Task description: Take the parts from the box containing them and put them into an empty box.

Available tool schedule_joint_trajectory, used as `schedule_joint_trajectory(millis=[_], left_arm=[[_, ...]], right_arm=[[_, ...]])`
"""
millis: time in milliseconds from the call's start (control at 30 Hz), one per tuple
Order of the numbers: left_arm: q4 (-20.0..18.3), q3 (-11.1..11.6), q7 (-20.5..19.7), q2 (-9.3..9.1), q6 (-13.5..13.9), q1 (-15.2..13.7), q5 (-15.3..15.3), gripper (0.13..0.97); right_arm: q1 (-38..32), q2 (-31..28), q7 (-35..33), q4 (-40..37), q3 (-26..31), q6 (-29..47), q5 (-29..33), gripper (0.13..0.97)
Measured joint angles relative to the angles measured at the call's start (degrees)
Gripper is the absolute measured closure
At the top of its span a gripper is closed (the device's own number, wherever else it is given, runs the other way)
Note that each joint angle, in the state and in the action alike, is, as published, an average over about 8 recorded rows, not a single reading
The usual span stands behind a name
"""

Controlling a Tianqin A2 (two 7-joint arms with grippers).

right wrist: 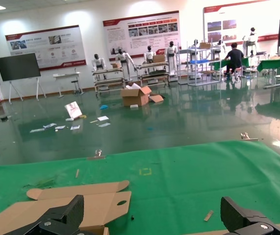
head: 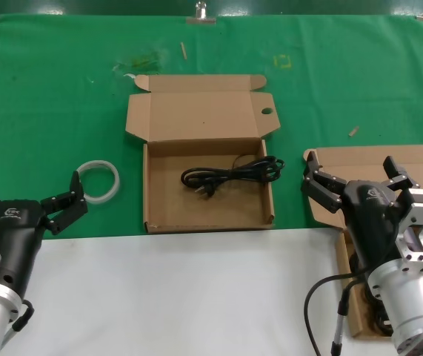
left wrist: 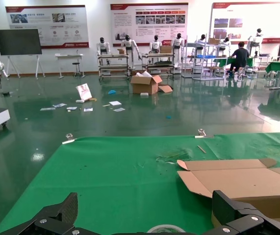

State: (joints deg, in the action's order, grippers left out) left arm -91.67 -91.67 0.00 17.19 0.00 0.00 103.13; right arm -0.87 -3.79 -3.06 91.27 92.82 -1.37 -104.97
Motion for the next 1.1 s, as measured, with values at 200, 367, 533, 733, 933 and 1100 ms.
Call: schedule_joint_trajectory(millis=[200, 367, 533, 733, 933, 1100], left_arm=[[0.0, 0.0, 0.0, 0.00, 0.0, 0.0, 0.0, 0.132], [0.0, 0.0, 0.0, 0.00, 0.0, 0.0, 0.0, 0.132], [0.0, 0.0, 0.0, 0.00, 0.0, 0.0, 0.0, 0.132], [0.0, 0.0, 0.0, 0.00, 0.0, 0.0, 0.0, 0.132], [0.0, 0.0, 0.0, 0.00, 0.0, 0.0, 0.0, 0.132], [0.0, 0.0, 0.0, 0.00, 0.0, 0.0, 0.0, 0.132]], right_arm=[[0.0, 0.0, 0.0, 0.0, 0.0, 0.0, 0.0, 0.129], [0.0, 0.0, 0.0, 0.0, 0.0, 0.0, 0.0, 0.129], [0.0, 0.0, 0.0, 0.0, 0.0, 0.0, 0.0, 0.129], [0.0, 0.0, 0.0, 0.0, 0.0, 0.0, 0.0, 0.129], [0.0, 0.0, 0.0, 0.0, 0.0, 0.0, 0.0, 0.129], [0.0, 0.0, 0.0, 0.0, 0.0, 0.0, 0.0, 0.129]])
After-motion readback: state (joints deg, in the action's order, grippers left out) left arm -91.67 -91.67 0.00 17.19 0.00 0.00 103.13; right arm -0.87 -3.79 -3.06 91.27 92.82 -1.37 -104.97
